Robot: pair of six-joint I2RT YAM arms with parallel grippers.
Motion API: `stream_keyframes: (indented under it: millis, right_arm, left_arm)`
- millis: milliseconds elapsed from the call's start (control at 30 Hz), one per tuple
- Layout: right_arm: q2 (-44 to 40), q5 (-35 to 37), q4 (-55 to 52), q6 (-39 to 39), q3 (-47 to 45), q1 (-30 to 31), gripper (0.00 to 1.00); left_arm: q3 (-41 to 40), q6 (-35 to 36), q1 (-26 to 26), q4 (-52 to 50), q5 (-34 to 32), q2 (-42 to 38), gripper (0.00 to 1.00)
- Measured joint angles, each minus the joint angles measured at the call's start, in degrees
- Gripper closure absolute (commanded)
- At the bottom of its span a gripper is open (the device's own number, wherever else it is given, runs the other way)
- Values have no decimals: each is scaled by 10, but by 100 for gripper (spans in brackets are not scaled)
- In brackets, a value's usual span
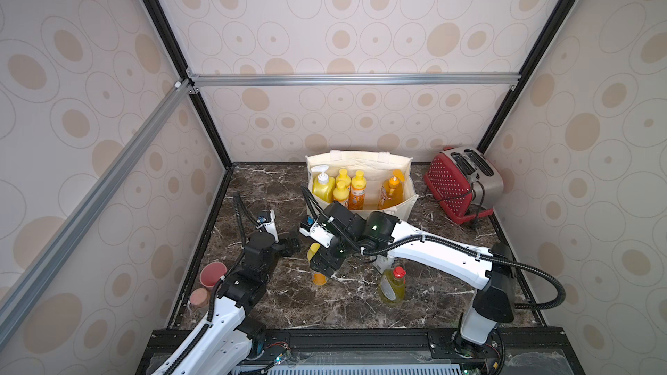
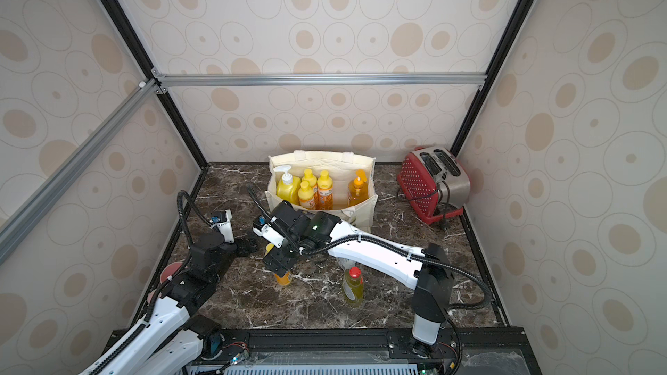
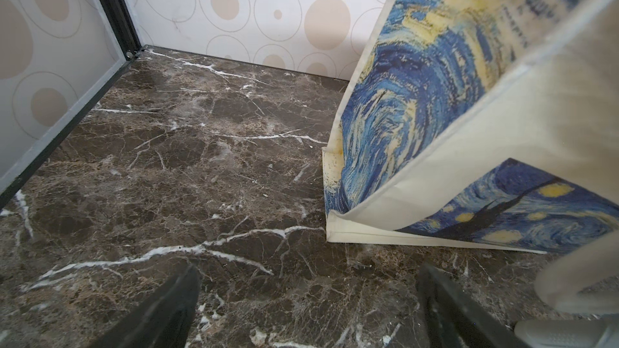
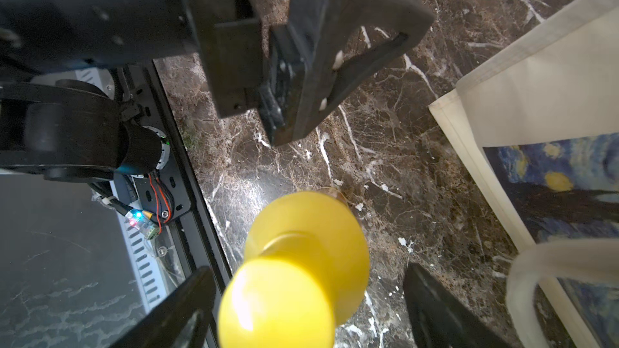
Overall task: Pack dish soap into the shopping bag
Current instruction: Pick up the bottle of dish soap at the center of the board.
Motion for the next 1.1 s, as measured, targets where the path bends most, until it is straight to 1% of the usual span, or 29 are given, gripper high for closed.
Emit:
stream_keyframes:
  millis: [333, 600, 800, 1100]
  right_arm:
    - [26, 0, 13, -4, 7, 3, 22]
    - [32, 3, 21, -5, 12, 3, 41]
    - [32, 9, 8, -14, 18, 6, 51]
    - [32, 4, -38, -15, 38, 9, 58]
  left_arm:
    - [0, 0, 0, 0, -1, 1, 1]
    - [0, 0, 0, 0, -2, 2, 1]
    - [0, 0, 0, 0, -2, 2, 1]
    - [0, 0, 0, 0, -4, 2, 1]
